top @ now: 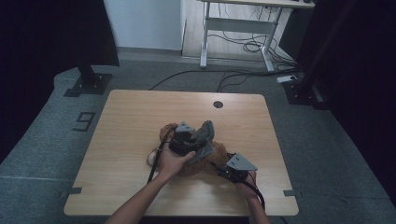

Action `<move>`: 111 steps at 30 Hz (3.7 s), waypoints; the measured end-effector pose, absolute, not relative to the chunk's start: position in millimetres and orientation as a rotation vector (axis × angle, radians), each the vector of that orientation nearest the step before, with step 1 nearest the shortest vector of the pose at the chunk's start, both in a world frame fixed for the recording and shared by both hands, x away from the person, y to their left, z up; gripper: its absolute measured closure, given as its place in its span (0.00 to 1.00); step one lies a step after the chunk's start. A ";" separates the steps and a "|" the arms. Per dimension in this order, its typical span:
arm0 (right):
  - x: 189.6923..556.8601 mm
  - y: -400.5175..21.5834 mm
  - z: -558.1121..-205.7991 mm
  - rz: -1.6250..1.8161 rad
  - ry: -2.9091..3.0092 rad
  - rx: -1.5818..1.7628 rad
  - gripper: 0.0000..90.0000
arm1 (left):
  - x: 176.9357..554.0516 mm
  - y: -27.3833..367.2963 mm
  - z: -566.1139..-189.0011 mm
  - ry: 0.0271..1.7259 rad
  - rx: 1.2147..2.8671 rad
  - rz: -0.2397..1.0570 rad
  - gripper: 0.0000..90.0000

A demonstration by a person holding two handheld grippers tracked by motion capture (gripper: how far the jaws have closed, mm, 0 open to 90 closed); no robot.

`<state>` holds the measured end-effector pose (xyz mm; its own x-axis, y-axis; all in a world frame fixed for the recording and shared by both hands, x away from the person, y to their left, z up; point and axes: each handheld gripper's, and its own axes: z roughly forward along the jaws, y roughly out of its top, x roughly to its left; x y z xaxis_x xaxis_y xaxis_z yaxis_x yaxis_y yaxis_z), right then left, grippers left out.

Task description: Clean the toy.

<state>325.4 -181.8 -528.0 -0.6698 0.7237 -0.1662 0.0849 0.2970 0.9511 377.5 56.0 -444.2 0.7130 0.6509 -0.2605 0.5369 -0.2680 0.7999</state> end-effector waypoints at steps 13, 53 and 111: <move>324.7 -182.0 -529.0 1.395 1.971 0.722 0.55 | 372.5 144.3 -454.0 1.052 1.836 0.207 0.85; 337.0 -196.2 -473.0 1.532 2.066 0.877 0.09 | 327.1 120.3 -475.8 0.926 1.830 0.294 0.87; 315.3 -194.6 -526.9 1.337 2.006 0.783 0.51 | 363.5 -8.4 -448.7 0.843 2.035 0.198 0.86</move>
